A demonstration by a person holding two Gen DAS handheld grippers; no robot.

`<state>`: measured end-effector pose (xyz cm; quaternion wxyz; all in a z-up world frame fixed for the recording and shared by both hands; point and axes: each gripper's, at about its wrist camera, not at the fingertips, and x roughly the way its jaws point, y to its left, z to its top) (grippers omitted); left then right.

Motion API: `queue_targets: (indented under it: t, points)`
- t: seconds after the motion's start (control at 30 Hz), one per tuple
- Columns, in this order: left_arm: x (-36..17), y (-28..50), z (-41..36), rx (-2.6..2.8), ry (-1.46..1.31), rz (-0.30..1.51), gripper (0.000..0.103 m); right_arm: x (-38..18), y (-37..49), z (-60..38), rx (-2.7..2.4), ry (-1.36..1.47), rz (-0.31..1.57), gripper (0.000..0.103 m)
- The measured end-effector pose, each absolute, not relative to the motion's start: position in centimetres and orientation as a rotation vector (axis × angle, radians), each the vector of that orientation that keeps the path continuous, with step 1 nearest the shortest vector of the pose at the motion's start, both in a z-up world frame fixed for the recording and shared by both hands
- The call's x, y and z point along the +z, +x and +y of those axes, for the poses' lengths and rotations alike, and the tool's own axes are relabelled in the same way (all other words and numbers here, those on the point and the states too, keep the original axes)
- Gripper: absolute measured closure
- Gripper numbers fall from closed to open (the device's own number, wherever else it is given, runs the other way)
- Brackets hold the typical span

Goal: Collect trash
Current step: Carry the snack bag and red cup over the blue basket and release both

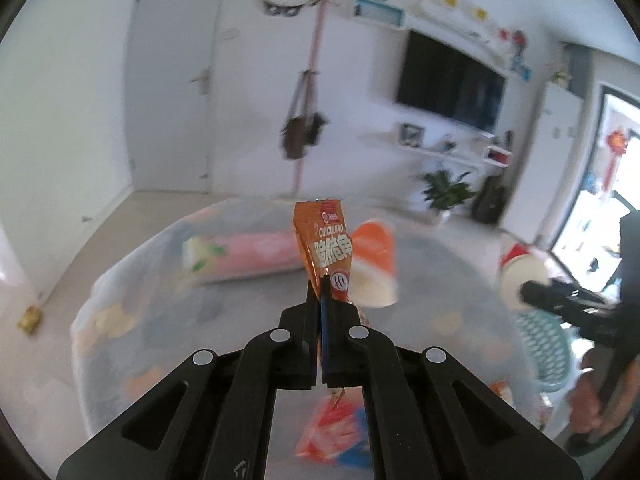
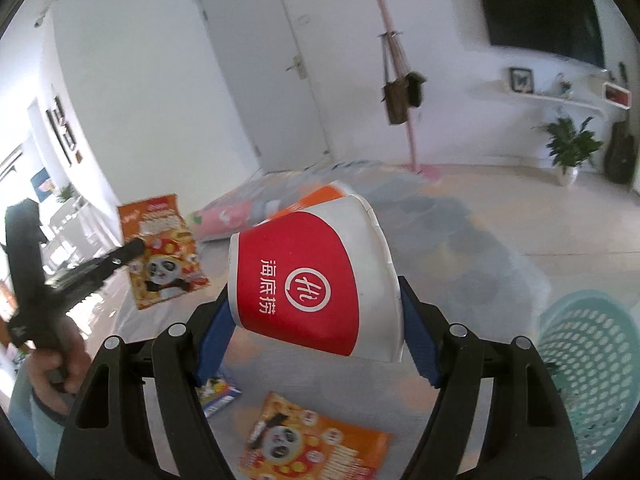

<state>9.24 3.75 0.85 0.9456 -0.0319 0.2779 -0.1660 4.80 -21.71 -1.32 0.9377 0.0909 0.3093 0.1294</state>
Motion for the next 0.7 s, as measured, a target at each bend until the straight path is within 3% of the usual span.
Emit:
queue_targets:
  t: [0.33,0.7]
  points:
    - [1.9,9.9,-9.4,-0.646,-0.046,0.586,0.103,-1.6,1.3,-31.3,0.034,0.257,0.594,0.032]
    - [-4.1,12.6,-26.4,-0.875,0.044,0.752,0.103,-6.9,-1.9,-42.1,-0.233,0.372,0.705,0.032]
